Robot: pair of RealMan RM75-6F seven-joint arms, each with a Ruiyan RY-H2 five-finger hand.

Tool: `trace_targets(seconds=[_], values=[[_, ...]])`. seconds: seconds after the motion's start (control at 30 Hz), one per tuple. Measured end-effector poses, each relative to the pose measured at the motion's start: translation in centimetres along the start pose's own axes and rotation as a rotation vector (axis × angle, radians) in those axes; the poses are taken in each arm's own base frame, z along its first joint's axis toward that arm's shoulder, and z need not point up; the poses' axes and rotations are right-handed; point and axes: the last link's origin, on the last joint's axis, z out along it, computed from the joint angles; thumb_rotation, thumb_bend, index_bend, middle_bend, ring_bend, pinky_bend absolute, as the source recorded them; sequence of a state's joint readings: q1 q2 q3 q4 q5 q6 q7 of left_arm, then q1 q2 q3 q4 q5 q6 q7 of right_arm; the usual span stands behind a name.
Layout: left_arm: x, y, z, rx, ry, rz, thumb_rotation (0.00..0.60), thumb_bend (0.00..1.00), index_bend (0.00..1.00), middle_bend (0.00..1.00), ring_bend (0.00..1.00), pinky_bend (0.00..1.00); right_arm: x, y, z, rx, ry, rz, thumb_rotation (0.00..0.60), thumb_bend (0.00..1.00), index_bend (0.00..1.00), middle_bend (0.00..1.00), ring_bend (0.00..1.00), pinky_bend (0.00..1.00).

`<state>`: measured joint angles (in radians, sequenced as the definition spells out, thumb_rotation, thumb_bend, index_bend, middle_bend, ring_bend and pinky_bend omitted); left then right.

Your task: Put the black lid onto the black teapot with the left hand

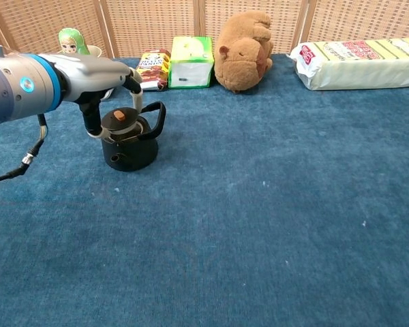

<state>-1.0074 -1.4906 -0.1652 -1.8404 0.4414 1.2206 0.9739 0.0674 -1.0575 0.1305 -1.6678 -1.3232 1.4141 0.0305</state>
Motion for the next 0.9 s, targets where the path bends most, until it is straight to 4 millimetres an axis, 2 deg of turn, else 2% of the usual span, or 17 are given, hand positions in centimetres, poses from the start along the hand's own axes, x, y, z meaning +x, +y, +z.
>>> trace_targets(seconds=[0.3,0.5,0.6,0.7,0.83,0.9], values=[[-0.2,-0.3,0.1,0.030,-0.008,0.024,0.600,0.31,0.22,0.00,0.00,0.06,0.0,0.0,-0.1,0.000,-0.003,-0.001,0.600,0.10,0.05,0.00,0.00,0.00],[0.0,-0.2,0.1,0.026,0.001,0.014,0.600,0.31,0.15,0.00,0.00,0.06,0.0,0.0,0.0,-0.003,-0.004,-0.001,0.600,0.10,0.05,0.00,0.00,0.00],[0.4,-0.1,-0.1,0.016,0.020,0.004,0.600,0.31,0.08,0.00,0.00,0.06,0.0,0.0,0.0,-0.002,-0.006,-0.001,0.600,0.10,0.05,0.00,0.00,0.00],[0.9,-0.2,-0.5,0.003,0.043,-0.010,0.600,0.26,0.01,0.00,0.00,0.06,0.0,0.0,0.0,0.000,-0.006,-0.001,0.600,0.10,0.05,0.00,0.00,0.00],[1.7,-1.1,-1.4,0.002,0.073,-0.018,0.600,0.11,0.00,0.00,0.00,0.06,0.0,0.0,-0.1,0.000,-0.007,-0.001,0.600,0.10,0.05,0.00,0.00,0.00],[2.1,-2.0,-2.0,0.007,0.093,-0.018,0.600,0.07,0.00,0.00,0.00,0.06,0.0,-0.1,-0.1,0.001,-0.008,-0.002,0.600,0.10,0.05,0.00,0.00,0.00]])
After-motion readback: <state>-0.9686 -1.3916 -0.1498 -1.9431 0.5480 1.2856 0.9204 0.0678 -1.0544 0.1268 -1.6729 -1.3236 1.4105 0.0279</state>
